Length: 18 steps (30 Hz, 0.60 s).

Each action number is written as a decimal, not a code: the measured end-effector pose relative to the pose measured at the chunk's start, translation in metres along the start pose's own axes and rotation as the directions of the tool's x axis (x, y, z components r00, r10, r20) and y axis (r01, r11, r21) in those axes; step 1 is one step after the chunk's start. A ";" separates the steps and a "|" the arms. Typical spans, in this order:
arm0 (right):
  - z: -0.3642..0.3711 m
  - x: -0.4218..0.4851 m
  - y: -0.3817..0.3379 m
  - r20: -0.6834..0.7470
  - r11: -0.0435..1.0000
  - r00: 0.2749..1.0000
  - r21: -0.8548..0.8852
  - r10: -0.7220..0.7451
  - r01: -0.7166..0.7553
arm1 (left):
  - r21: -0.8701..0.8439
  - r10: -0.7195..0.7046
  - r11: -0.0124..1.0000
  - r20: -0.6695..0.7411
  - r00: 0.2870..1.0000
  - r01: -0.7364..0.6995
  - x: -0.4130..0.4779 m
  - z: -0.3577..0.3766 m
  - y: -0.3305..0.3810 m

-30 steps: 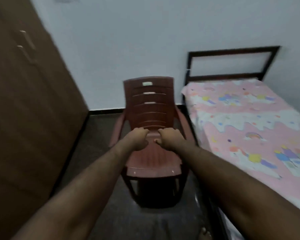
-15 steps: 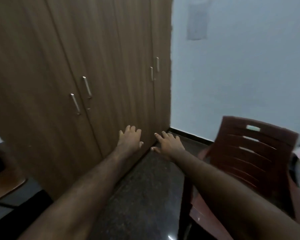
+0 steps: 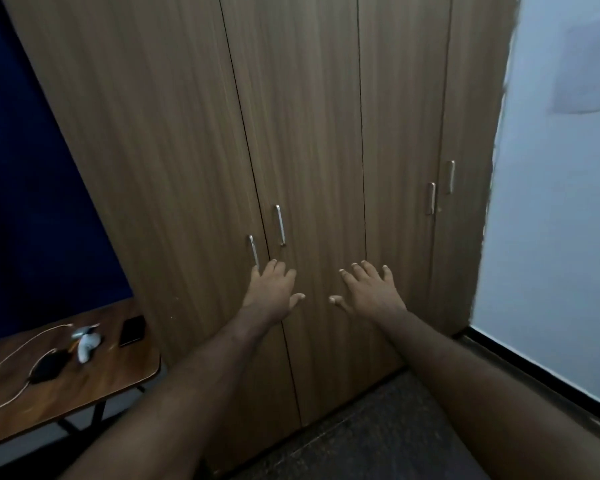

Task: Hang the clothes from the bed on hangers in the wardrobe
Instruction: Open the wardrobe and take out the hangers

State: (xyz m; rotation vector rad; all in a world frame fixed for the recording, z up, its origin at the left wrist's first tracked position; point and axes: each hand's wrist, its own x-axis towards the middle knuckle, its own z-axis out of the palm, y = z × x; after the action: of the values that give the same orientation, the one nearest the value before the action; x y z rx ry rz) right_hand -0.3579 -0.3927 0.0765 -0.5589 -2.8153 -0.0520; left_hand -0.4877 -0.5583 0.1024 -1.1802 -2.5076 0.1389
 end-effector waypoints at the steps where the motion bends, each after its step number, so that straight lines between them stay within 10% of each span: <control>1: -0.003 0.014 0.003 -0.012 1.000 1.000 0.017 -0.003 0.003 | 0.010 -0.007 1.000 -0.009 1.000 0.007 0.006 -0.002 -0.006; 18: -0.021 0.225 -0.048 -0.085 0.983 0.994 0.167 -0.061 0.074 | -0.335 -0.155 0.939 -0.218 0.964 0.075 0.141 0.009 -0.110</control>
State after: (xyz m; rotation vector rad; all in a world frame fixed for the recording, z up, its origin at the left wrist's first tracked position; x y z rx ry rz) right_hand -0.5709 -0.3554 0.1585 -0.4127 -2.7260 0.1485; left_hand -0.6528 -0.5208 0.1607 -1.0847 -2.4301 -0.4401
